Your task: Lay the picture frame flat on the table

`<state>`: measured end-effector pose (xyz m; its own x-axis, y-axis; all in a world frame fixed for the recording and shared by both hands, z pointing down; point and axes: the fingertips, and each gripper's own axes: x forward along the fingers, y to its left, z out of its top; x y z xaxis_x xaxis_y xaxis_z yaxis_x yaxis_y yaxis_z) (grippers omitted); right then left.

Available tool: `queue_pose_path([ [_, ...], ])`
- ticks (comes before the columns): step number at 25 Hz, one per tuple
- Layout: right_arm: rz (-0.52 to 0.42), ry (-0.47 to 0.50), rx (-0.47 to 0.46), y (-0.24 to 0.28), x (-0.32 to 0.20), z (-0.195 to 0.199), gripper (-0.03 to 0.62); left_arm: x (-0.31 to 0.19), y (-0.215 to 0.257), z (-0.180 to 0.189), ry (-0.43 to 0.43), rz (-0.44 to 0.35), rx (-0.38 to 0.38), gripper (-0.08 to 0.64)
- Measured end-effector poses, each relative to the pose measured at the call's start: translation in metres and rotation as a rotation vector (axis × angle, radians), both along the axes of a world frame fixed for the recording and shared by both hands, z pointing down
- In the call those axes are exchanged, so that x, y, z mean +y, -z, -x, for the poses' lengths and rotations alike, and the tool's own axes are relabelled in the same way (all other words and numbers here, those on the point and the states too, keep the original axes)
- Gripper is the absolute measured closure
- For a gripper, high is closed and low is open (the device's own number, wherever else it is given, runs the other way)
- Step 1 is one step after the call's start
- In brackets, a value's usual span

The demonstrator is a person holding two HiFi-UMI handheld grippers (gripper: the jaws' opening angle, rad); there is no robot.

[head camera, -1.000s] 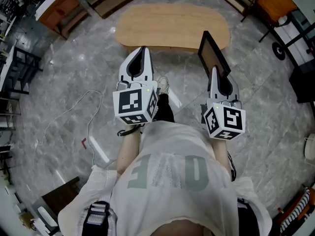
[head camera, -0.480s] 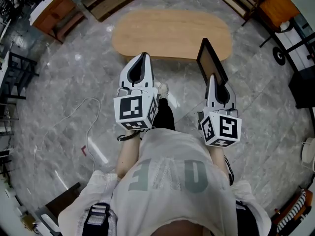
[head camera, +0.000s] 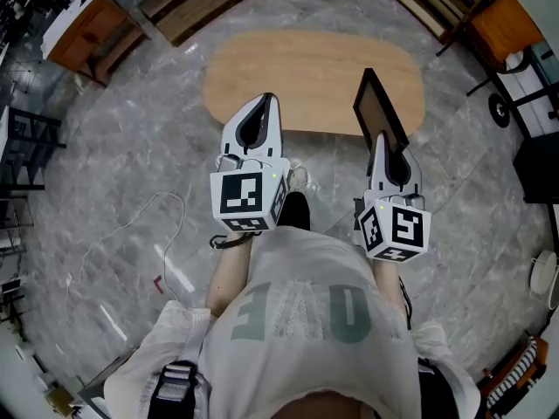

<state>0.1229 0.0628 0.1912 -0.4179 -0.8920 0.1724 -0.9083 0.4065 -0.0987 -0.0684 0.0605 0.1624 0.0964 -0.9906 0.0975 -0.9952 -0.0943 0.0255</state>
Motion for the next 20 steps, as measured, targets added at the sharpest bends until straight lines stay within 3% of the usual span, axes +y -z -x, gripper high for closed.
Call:
queue_pose_path([
  [10, -0.002, -0.069, 0.038, 0.028, -0.091, 0.051, 0.575, -0.106, 0.019, 0.048, -0.107, -0.034, 0.017, 0.551],
  [20, -0.027, -0.13, 0.038, 0.033, -0.109, 0.053, 0.575, -0.143, 0.019, 0.045, -0.196, -0.042, 0.01, 0.551],
])
